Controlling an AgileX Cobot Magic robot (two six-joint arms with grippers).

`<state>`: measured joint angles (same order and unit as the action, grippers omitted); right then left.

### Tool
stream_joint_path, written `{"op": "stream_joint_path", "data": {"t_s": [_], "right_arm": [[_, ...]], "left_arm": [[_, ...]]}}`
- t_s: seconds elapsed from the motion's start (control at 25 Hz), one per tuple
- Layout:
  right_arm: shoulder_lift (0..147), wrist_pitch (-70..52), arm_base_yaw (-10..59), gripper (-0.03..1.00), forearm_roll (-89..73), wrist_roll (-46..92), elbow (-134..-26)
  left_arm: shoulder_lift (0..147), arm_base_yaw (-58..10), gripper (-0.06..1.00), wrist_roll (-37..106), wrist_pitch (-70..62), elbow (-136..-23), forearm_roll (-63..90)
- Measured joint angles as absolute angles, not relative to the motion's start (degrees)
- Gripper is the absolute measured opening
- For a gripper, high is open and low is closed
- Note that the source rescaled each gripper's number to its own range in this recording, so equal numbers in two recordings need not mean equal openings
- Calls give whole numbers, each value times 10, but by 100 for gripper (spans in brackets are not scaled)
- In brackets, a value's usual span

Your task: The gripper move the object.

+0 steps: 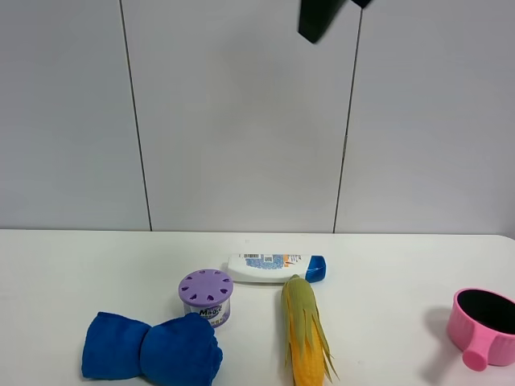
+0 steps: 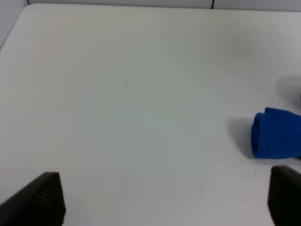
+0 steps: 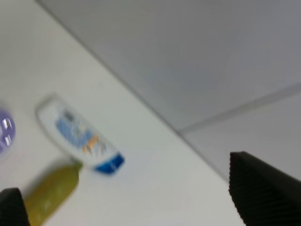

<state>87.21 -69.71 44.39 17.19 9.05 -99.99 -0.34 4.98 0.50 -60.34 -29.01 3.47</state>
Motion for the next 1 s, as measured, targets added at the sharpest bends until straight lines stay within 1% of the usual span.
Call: {"op": "stream_joint_path", "data": {"t_s": [0.12,0.32,0.56,0.68,0.8,0.88,1.0], "right_arm": [[794,-697,409,78,164,55,-892],[637,-697,324,78,143,18,-725],[433,-697,183,78,127,0,-559],[325,-698,115,78,124,0,-496],[232,-699,63,84,105,0,-447],[180,-698,49,86,87,0,-425],[120,-698,48,86,66,-23,-400]], "left_arm": [[-3,50,100,5,-603,-290,35],[-3,50,100,5,-603,-290,35],[-3,50,100,5,-603,-290,35],[-3,50,100,5,-603,-290,35],[-3,50,100,5,-603,-290,35],[-3,50,100,5,-603,-290,35],[-3,50,100,5,-603,-290,35]]}}
